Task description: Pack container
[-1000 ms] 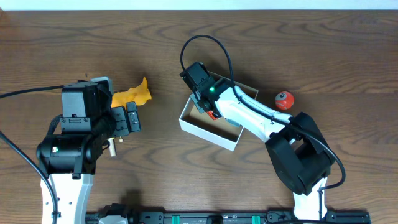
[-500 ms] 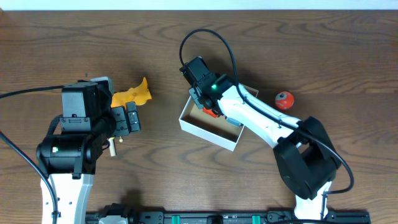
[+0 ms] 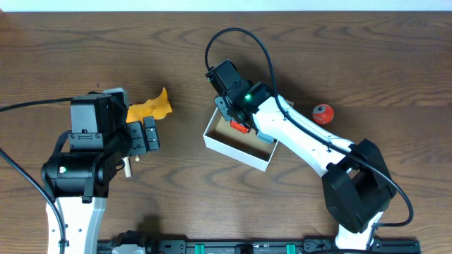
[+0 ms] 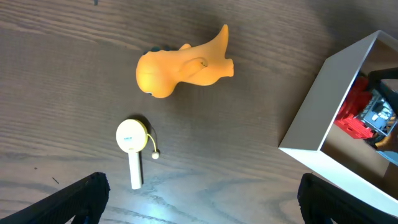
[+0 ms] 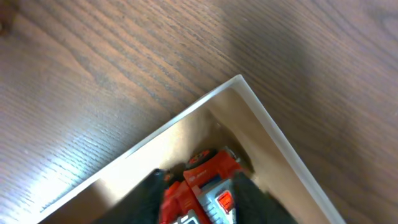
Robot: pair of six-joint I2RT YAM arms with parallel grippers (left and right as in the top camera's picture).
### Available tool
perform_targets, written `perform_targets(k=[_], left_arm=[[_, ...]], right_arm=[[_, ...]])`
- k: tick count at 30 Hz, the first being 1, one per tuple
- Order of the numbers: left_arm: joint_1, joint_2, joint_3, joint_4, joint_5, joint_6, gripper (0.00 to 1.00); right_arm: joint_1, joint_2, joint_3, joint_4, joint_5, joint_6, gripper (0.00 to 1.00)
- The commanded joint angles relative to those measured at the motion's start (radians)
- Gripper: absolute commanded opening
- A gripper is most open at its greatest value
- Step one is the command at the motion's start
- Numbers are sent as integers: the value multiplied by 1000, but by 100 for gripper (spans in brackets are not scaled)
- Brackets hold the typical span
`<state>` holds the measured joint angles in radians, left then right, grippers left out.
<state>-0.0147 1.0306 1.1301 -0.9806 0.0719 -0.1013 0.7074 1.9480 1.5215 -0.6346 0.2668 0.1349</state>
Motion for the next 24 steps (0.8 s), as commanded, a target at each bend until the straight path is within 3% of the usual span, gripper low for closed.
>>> perform_targets(k=[1, 14, 24], left_arm=[[4, 2, 3, -3, 0, -2, 98], [4, 2, 3, -3, 0, -2, 98], [4, 2, 3, -3, 0, -2, 98]], right_arm=[[-15, -13, 18, -1, -3, -2, 25], [-40, 64, 16, -13, -69, -2, 24], [-49, 71, 16, -120, -69, -2, 26]])
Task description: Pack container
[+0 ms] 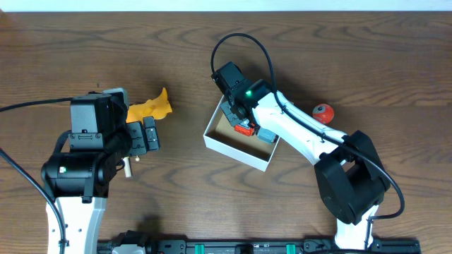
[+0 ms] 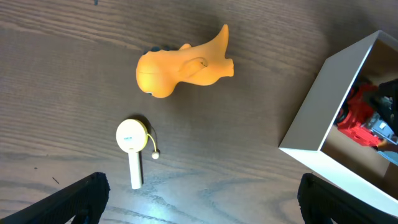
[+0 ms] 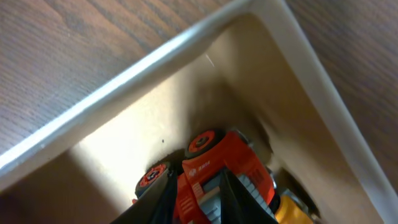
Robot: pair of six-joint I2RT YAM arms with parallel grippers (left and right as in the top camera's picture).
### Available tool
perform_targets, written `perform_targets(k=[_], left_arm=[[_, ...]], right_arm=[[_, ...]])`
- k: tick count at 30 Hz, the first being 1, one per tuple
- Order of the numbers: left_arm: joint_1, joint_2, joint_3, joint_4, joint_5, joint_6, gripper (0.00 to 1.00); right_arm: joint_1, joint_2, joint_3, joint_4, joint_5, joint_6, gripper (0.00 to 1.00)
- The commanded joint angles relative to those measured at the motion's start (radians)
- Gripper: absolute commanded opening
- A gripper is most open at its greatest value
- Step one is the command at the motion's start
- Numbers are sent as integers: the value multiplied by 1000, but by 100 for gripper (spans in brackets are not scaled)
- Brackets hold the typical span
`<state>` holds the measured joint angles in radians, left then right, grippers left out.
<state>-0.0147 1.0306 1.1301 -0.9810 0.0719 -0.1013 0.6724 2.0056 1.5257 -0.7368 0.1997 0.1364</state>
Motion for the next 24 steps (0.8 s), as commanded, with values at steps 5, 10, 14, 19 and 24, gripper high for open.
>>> perform_targets(k=[5, 10, 14, 19, 24], left_arm=[[4, 2, 3, -2, 0, -2, 98], [4, 2, 3, -2, 0, -2, 98], [4, 2, 3, -2, 0, -2, 98], [4, 2, 3, -2, 0, -2, 98], [4, 2, 3, -2, 0, -2, 98]], right_arm=[[-24, 13, 11, -15, -2, -3, 27], [-25, 13, 11, -16, -2, -3, 25], [-25, 12, 11, -9, -2, -3, 31], [-26, -17, 39, -9, -1, -3, 45], [-26, -109, 127, -81, 12, -3, 63]])
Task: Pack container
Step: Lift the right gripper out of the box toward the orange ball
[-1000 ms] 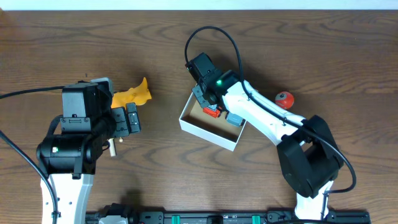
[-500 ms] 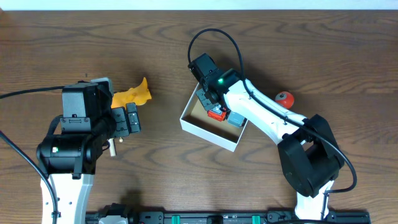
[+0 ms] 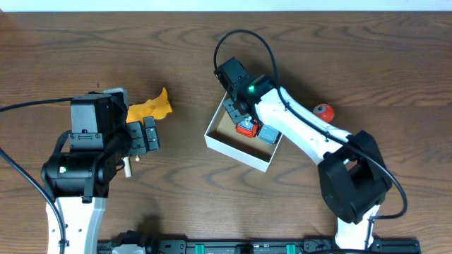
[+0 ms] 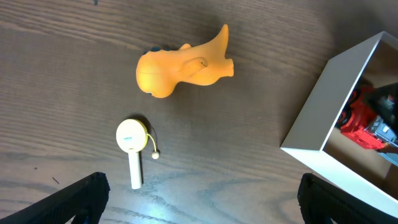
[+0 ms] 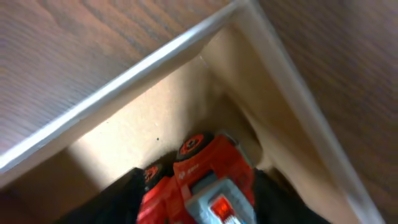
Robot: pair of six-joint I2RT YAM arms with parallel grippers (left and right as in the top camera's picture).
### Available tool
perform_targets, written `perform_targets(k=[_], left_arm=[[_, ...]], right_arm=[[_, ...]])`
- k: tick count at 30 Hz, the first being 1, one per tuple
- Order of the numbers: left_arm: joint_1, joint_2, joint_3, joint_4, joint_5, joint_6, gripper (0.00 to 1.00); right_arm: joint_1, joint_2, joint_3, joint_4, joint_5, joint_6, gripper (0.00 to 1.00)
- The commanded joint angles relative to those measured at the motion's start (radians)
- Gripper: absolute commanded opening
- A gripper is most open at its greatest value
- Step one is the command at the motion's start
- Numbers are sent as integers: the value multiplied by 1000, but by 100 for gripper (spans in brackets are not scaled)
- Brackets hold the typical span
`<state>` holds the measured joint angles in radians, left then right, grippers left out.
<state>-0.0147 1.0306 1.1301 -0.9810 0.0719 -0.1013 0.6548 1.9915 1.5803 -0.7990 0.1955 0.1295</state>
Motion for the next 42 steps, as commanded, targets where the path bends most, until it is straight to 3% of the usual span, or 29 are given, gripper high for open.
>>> perform_targets(k=[1, 8, 14, 21, 23, 26, 29, 30, 42], left_arm=[[4, 2, 3, -2, 0, -2, 98], [4, 2, 3, -2, -1, -2, 98], [4, 2, 3, -2, -1, -2, 98], [4, 2, 3, -2, 0, -2, 98], [4, 2, 3, -2, 0, -2, 98], [4, 2, 3, -2, -1, -2, 98], [4, 2, 3, -2, -1, -2, 98], [4, 2, 3, -2, -1, -2, 98], [4, 2, 3, -2, -1, -2, 98]], right_arm=[[-11, -117, 87, -33, 25, 4, 64], [-105, -304, 138, -171, 59, 231, 70], [-248, -337, 130, -486, 60, 548, 73], [-323, -334, -38, -517, 16, 573, 71], [-322, -334, -107, -482, 5, 573, 65], [-322, -334, -204, -397, -28, 573, 47], [-322, -332, -274, -296, -56, 562, 7], [-322, -328, -286, -268, -65, 551, 1], [-320, -217, -323, -5, -172, 443, 1]])
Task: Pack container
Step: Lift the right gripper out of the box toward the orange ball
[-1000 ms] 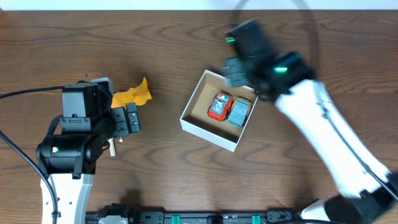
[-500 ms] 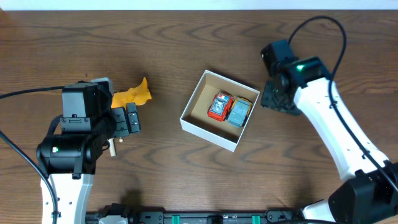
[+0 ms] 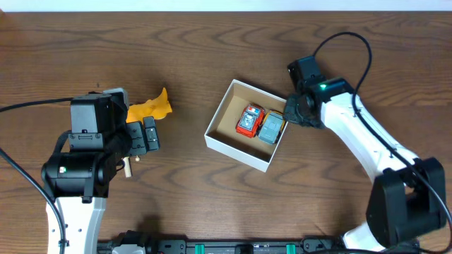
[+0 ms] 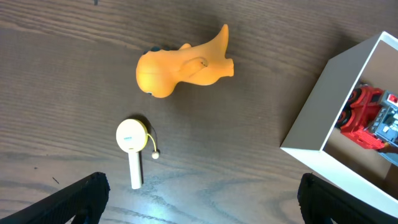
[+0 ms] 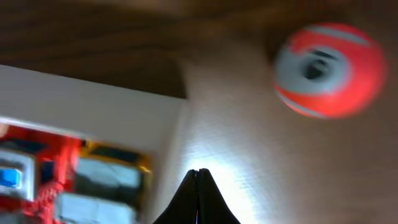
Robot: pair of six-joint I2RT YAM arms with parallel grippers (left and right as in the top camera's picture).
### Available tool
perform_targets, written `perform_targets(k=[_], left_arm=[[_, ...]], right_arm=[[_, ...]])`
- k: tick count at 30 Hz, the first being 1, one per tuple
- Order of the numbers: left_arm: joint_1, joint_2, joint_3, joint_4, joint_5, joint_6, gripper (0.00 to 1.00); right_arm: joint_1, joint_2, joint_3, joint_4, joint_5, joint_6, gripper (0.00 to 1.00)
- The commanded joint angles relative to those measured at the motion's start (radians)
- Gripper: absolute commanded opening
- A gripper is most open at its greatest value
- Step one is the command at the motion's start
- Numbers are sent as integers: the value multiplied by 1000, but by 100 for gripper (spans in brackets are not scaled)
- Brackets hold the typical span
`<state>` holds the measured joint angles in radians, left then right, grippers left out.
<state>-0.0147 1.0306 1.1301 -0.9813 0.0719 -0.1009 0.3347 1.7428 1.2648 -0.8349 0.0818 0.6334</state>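
The white box (image 3: 224, 141) holds a red toy car (image 3: 248, 120) and a grey toy car (image 3: 270, 127); both also show in the box (image 5: 93, 93) in the right wrist view. My right gripper (image 3: 295, 113) is just outside the box's right wall, shut and empty (image 5: 198, 172). A red ball (image 5: 326, 68) lies close beyond it; my arm hides it from overhead. My left gripper (image 3: 143, 134) hangs open (image 4: 202, 199) above the table, near an orange toy animal (image 4: 180, 65) and a small white stick with a round head (image 4: 132, 149).
The orange toy animal (image 3: 150, 107) lies left of the box, partly under my left arm. The box's left wall (image 4: 323, 106) shows at the right edge of the left wrist view. Bare wood lies between the toys and the box.
My right gripper was inside the box with its fingers either side of the red car. It is now outside the box's right wall, shut and empty, and the car stays in the box.
My right gripper held the red car at the box's far corner. Then it was lower inside the box, still on the car. Then its fingers stood apart beside the car. Now it is out by the red ball. The left arm has not moved.
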Motion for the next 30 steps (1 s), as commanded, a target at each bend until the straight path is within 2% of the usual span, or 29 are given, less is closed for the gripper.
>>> perform_targets(k=[1, 15, 19, 25, 30], left_arm=[[4, 2, 3, -2, 0, -2, 98], [4, 2, 3, -2, 0, -2, 98], [4, 2, 3, -2, 0, -2, 98], [4, 2, 3, -2, 0, -2, 98], [4, 2, 3, -2, 0, -2, 98]], right_arm=[[0, 42, -8, 56, -74, -74, 1], [0, 89, -8, 330, -92, -221, 5], [0, 89, -8, 341, -117, -276, 6], [-3, 88, -6, 334, -107, -285, 11], [-31, 59, 29, 270, -56, -306, 23]])
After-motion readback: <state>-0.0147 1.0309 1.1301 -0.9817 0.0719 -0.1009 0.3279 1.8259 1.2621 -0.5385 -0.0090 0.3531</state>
